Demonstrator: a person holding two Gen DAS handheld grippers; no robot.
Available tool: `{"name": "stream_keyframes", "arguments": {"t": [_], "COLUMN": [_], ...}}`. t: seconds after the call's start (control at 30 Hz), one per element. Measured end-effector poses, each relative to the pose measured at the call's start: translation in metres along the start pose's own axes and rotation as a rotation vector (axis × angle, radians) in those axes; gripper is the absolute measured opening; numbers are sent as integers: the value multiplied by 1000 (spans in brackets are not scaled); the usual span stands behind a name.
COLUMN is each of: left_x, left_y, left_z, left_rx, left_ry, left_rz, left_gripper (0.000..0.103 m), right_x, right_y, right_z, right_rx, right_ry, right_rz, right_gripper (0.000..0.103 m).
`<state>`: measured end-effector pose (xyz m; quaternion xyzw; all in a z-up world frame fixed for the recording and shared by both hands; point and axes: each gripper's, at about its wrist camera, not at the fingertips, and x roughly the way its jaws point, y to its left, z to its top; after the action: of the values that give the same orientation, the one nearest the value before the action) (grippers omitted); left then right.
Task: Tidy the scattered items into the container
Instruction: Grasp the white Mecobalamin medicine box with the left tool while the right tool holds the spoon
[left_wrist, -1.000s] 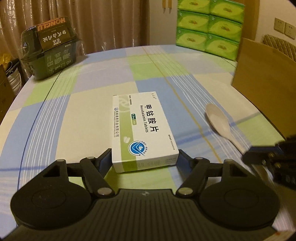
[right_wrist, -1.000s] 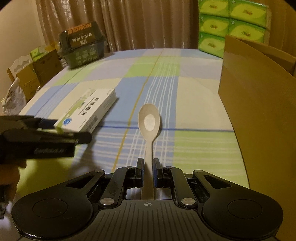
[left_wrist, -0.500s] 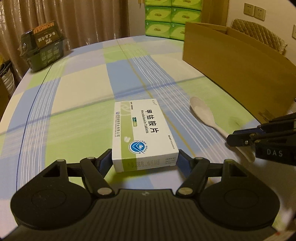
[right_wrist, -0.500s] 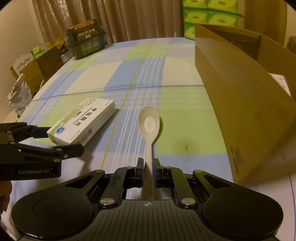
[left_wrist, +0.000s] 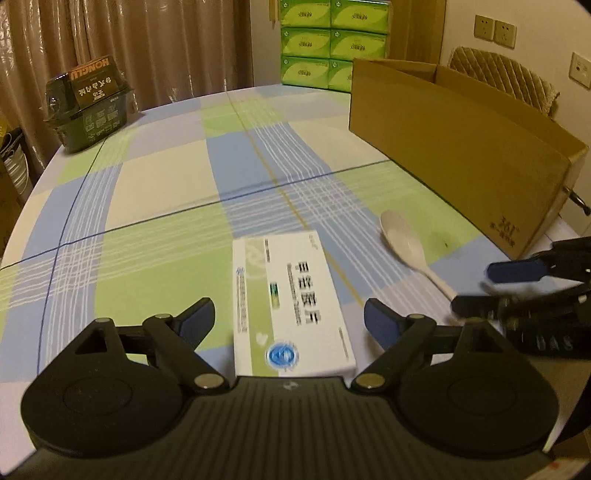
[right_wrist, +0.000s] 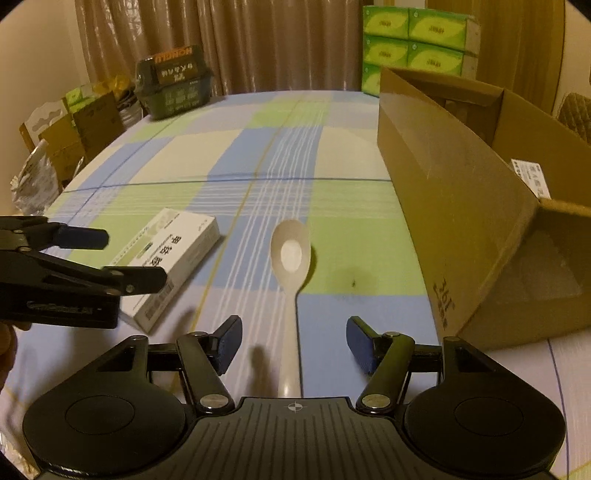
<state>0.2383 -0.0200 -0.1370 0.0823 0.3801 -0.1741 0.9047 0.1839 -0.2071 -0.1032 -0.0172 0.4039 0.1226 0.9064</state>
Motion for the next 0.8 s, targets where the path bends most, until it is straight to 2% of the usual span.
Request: {"name": "stream_keyframes", "arguments": {"t": [0.17, 0.2, 0.27, 0.33, 0.53, 0.8], "left_x": [22, 26, 30, 31, 29, 31], "left_y": [0, 0, 3, 7, 19, 20], "left_z": [7, 8, 9, 9, 10, 9], "left_rx": [13, 15, 10, -9, -45, -46], "left_ry": [40, 48, 60, 57, 41, 39], "left_rz": [-15, -16, -21, -24, -7, 9], "left_gripper": [84, 82, 70, 68, 68, 69], "right_x": [19, 23, 30, 37, 54, 62], "right_y": [-2, -1, 2, 6, 13, 17], "right_z": [6, 8, 11, 14, 21, 23], "right_rx": [-10, -19, -42, -68, -91, -88], "right_ry": [5, 6, 2, -8, -35, -66], "right_rz": [-4, -2, -3, -6, -27, -41], "right_gripper": [59, 59, 59, 59, 59, 57]}}
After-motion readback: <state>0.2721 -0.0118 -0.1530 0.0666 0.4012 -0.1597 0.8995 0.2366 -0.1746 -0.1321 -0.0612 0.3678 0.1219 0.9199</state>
